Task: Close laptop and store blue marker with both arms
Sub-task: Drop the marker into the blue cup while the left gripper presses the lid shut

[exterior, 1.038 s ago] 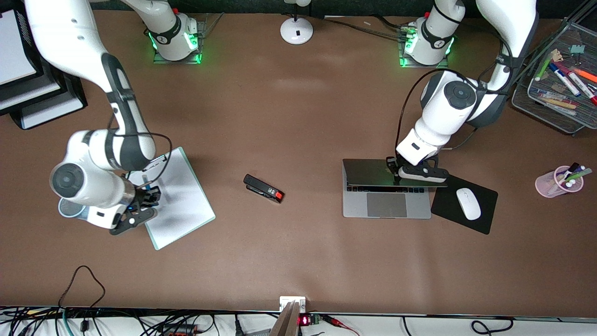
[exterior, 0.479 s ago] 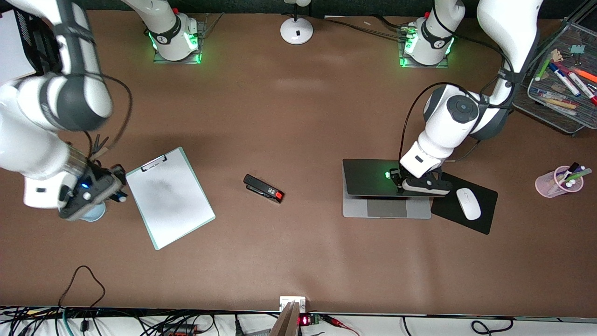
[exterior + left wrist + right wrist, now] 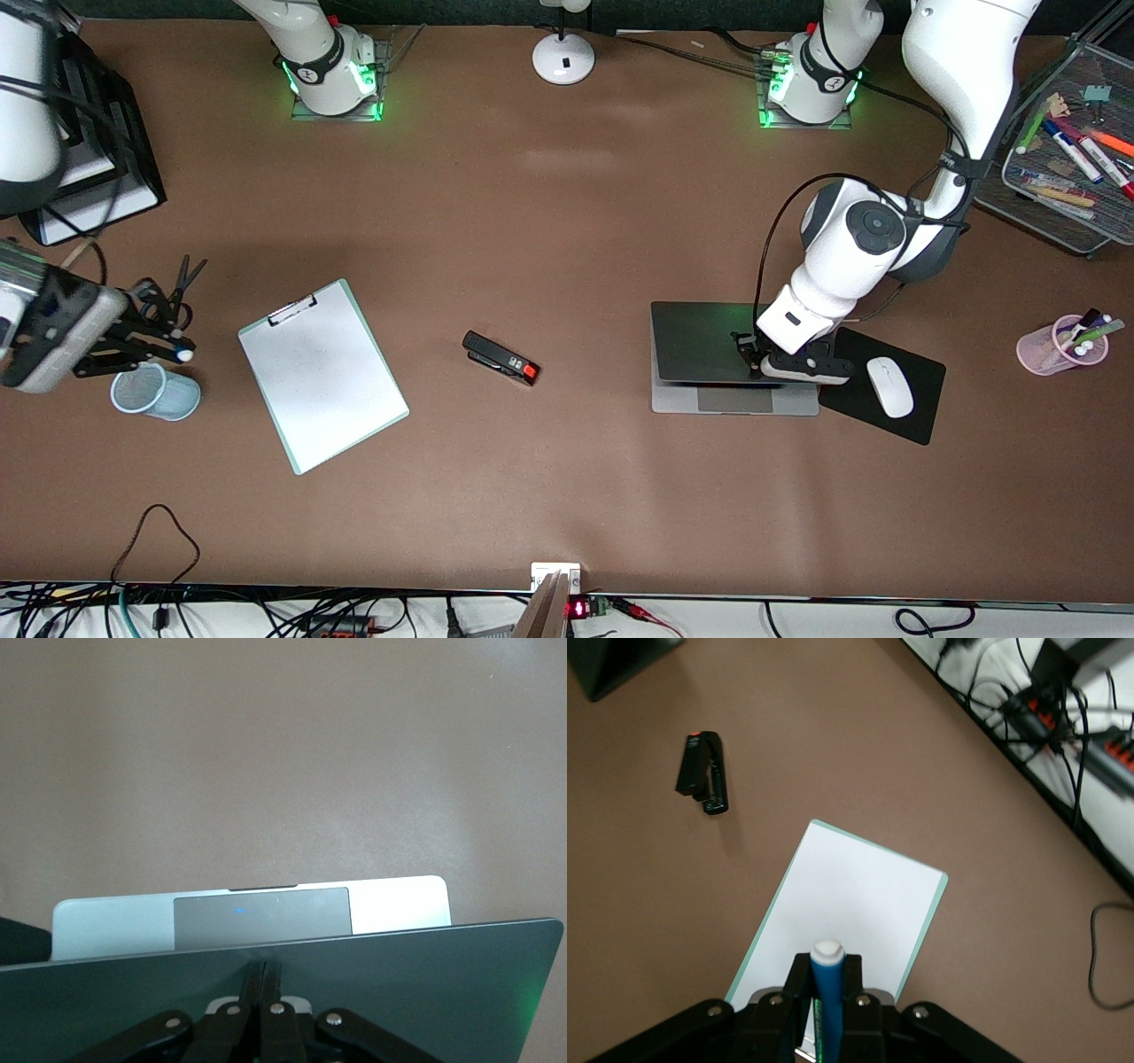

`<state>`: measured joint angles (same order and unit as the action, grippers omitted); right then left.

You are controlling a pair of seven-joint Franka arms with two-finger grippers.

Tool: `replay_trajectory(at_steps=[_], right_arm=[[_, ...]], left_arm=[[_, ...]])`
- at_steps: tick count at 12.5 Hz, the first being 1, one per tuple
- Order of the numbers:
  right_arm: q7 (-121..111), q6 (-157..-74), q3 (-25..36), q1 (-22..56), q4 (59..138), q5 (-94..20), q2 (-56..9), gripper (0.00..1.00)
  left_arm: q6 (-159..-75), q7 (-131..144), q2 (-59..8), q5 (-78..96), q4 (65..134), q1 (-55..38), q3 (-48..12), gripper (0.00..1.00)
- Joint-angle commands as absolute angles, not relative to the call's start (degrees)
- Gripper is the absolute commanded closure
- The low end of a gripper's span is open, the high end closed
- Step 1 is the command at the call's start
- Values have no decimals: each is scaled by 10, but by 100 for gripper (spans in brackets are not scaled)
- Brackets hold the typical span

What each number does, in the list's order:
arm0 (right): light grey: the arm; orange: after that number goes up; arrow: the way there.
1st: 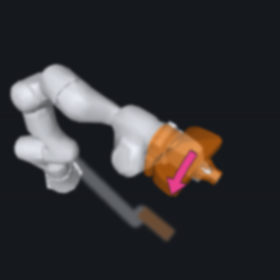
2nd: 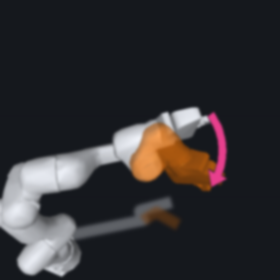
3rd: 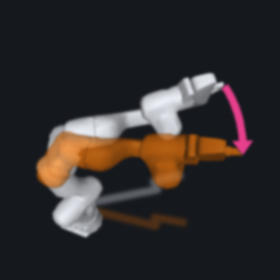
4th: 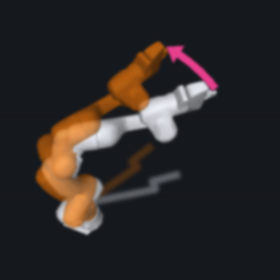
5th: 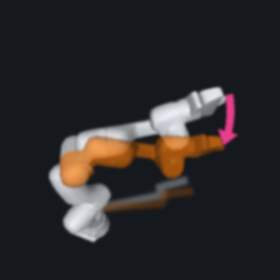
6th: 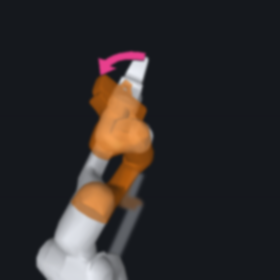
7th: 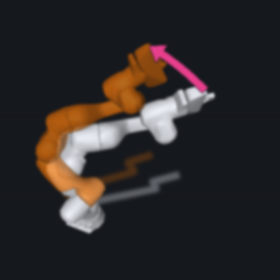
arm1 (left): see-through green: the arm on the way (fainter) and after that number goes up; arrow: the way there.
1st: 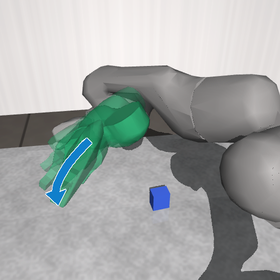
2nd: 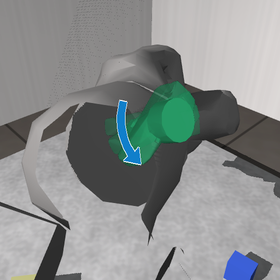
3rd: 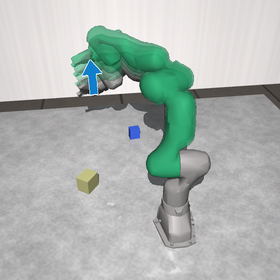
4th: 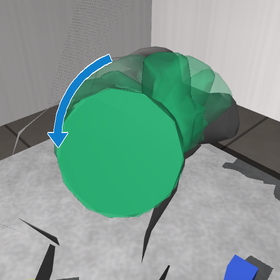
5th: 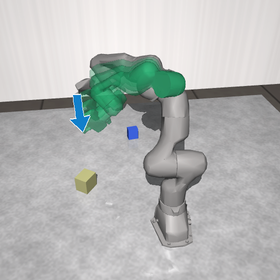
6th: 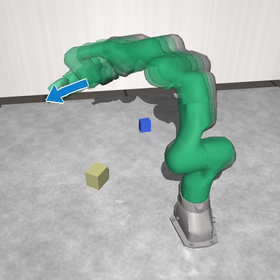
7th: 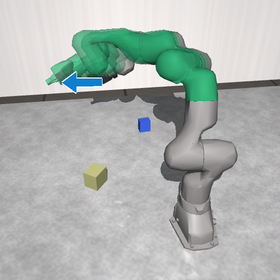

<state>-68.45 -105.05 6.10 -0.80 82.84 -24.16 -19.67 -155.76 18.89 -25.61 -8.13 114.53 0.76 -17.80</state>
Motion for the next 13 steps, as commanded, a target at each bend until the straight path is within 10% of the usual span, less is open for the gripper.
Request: replay_trajectory(at_steps=[1, 13], right_arm=[[-795, -1034, 55, -51, 817, -284, -203, 100], [-1179, -975, 54, -213, 817, -462, -284, 100]], left_arm=[[-1583, 194, -289, -99, 1127, 7, -174, 100], [-1633, 195, -388, -132, 1075, -3, -154, 100]])
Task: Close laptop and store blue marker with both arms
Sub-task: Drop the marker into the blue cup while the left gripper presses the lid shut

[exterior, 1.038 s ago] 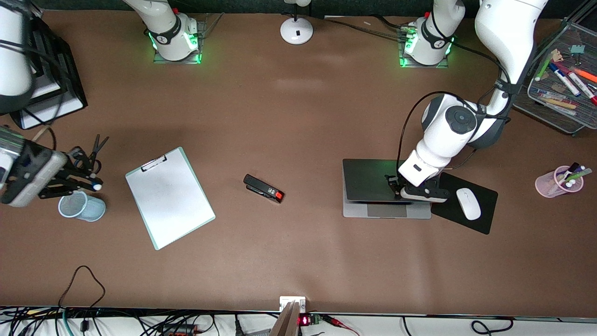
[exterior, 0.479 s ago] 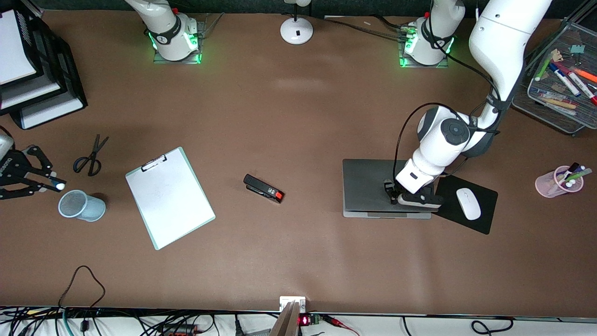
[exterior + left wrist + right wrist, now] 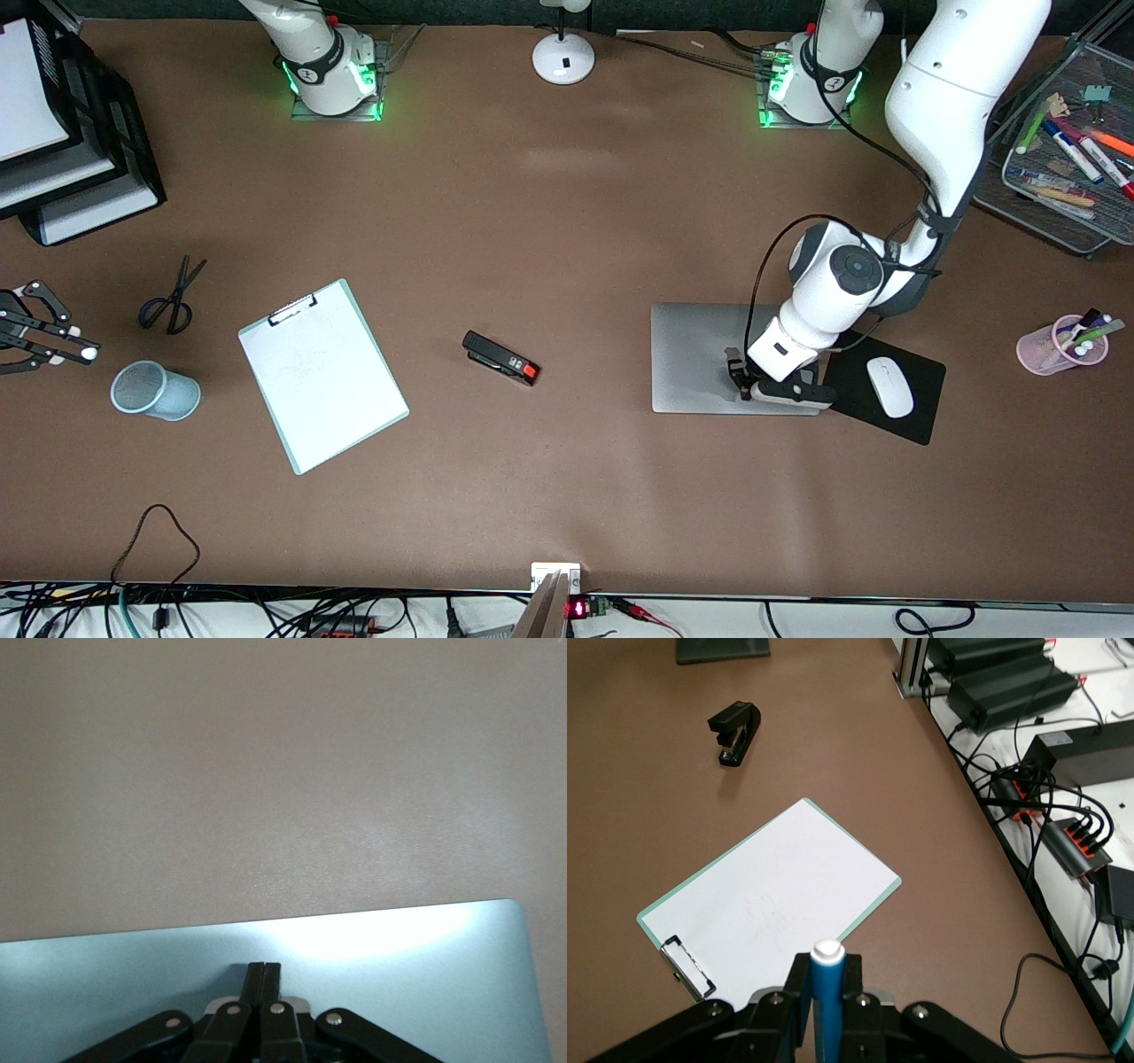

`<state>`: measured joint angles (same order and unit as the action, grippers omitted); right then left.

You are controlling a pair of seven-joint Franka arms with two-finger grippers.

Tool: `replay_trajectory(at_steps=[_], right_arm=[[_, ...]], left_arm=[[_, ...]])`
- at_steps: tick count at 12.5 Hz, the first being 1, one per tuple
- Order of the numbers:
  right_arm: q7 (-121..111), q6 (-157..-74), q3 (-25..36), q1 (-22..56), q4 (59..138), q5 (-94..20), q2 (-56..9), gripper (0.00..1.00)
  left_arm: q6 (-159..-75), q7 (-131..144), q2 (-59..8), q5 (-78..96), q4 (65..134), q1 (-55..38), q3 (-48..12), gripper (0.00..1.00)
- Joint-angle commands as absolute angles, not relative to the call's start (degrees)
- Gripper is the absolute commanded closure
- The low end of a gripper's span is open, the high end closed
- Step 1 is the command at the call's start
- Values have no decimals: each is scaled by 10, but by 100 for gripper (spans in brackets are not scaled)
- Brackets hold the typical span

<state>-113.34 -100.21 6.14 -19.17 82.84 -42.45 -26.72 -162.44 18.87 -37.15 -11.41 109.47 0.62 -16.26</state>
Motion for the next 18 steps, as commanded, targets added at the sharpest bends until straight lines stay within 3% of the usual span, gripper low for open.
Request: replay_trajectory(at_steps=[1, 7, 11, 15, 18], right_arm=[[-1206, -969, 54, -222, 817, -479, -291, 100], [-1298, -942, 53, -236, 764, -544, -351, 100], [-1323, -929, 52, -249, 764, -548, -369, 100], [-1325, -926, 50, -257, 764, -548, -387, 100], [-1347, -928, 50, -259, 763, -548, -405, 100]], left_arm=[[-1639, 195, -395, -132, 1075, -3, -154, 100], [-1652, 195, -411, -134, 1065, -3, -150, 100], [-1641, 192, -386, -136, 1066, 6, -150, 100], [-1495, 189, -306, -137, 1057, 6, -156, 100], [-1314, 153, -253, -134, 1008, 7, -167, 100]])
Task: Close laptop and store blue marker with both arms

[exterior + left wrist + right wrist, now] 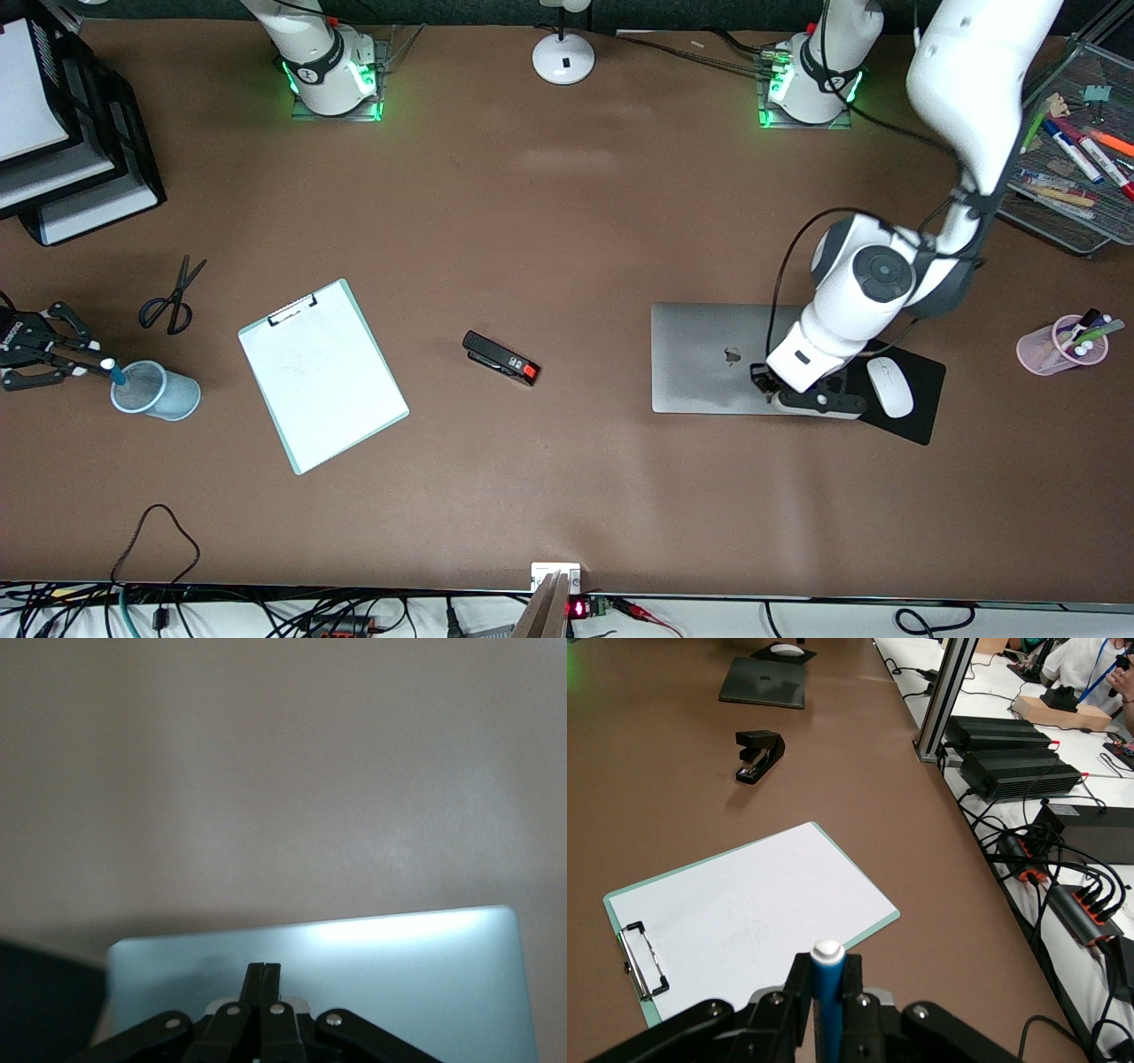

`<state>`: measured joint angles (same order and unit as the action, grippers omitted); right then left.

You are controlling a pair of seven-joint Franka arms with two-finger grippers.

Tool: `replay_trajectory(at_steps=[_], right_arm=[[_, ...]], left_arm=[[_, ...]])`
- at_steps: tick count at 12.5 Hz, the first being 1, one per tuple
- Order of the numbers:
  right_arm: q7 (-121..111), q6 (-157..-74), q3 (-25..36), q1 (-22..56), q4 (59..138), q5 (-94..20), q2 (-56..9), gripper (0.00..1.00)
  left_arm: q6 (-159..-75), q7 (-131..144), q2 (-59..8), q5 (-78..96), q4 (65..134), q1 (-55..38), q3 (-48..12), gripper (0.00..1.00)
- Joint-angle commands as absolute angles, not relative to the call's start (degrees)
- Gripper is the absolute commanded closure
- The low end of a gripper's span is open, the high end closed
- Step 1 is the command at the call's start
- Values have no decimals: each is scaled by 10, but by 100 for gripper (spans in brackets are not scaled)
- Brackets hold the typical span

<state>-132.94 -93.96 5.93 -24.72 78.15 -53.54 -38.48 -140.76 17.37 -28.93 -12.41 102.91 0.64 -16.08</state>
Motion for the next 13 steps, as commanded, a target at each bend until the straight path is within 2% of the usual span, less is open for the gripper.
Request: replay_trajectory(at_steps=[1, 4, 6, 7, 8, 9, 11, 13], right_arm=[[-1357, -930, 50, -260, 763, -548, -412, 100], [-1374, -935, 51, -259, 763, -548, -421, 100], [-1383, -944, 51, -260, 763, -548, -425, 100], [-1384, -951, 52, -260, 763, -548, -430, 100], [-1393, -955, 53, -261, 762, -548, -433, 100], [-1402, -965, 53, -264, 761, -548, -436, 100], [-1402, -966, 53, -265, 758, -548, -442, 100], [-1403, -966, 54, -265, 758, -548, -455, 100]], left_arm=[[-1248, 149, -239, -132, 984, 8, -173, 100], [-1085, 145, -217, -127, 920, 9, -192, 99], [-1007, 144, -214, -121, 882, 11, -200, 90], [-968, 135, -209, -109, 861, 10, -199, 74], [-942, 109, -207, -101, 851, 11, -199, 67], [-936, 87, -198, -91, 846, 18, -196, 37], [-935, 77, -186, -70, 845, 38, -199, 1], [-934, 75, -164, -69, 845, 43, -196, 0]])
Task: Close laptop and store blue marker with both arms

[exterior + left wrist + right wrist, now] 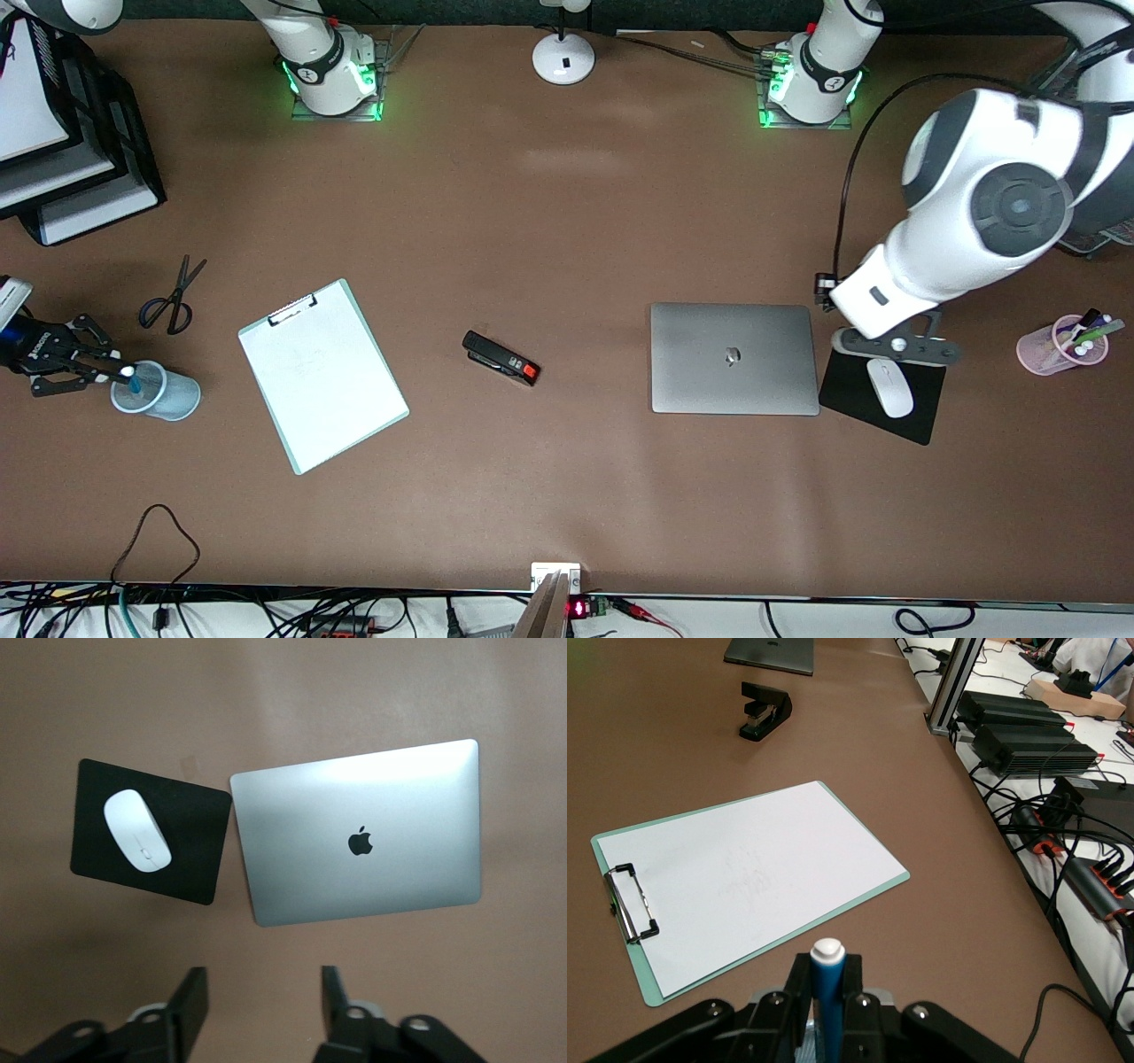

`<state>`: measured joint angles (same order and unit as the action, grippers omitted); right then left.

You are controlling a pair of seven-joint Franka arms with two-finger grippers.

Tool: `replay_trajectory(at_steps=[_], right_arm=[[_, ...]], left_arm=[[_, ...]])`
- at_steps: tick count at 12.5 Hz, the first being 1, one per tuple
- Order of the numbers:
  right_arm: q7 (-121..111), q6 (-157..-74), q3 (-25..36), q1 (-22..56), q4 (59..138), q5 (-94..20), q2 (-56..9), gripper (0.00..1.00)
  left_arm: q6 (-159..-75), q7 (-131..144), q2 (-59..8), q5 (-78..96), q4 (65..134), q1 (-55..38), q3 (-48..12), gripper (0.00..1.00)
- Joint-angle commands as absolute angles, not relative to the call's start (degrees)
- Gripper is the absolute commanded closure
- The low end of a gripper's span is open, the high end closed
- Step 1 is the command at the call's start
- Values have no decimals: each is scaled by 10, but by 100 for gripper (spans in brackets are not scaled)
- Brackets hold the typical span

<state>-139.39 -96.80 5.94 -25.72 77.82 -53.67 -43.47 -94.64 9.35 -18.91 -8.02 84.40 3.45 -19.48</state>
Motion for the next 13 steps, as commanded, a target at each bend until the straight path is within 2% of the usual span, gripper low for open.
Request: replay_trajectory(at_steps=[1, 6, 8, 11, 12, 13], right_arm=[[-1404, -966, 53, -265, 758, -548, -458, 100], [-1404, -975, 54, -274, 758, -548, -475, 100], [-1405, -975, 54, -277, 740, -548, -488, 100], [-1409, -975, 53, -276, 708, -548, -510, 100], [-1409, -976, 54, -276, 708, -548, -511, 100], [-1410, -981, 54, -276, 708, -548, -513, 100]], left_arm=[[-933, 75, -157, -69, 845, 45, -197, 0], [-912, 66, -146, -76, 840, 58, -193, 0], [-882, 21, -147, -75, 826, 78, -192, 0], [-880, 8, -139, -69, 830, 90, -186, 0], [-885, 8, -121, -67, 838, 74, -163, 0], [-886, 7, -117, -46, 838, 43, -113, 0]])
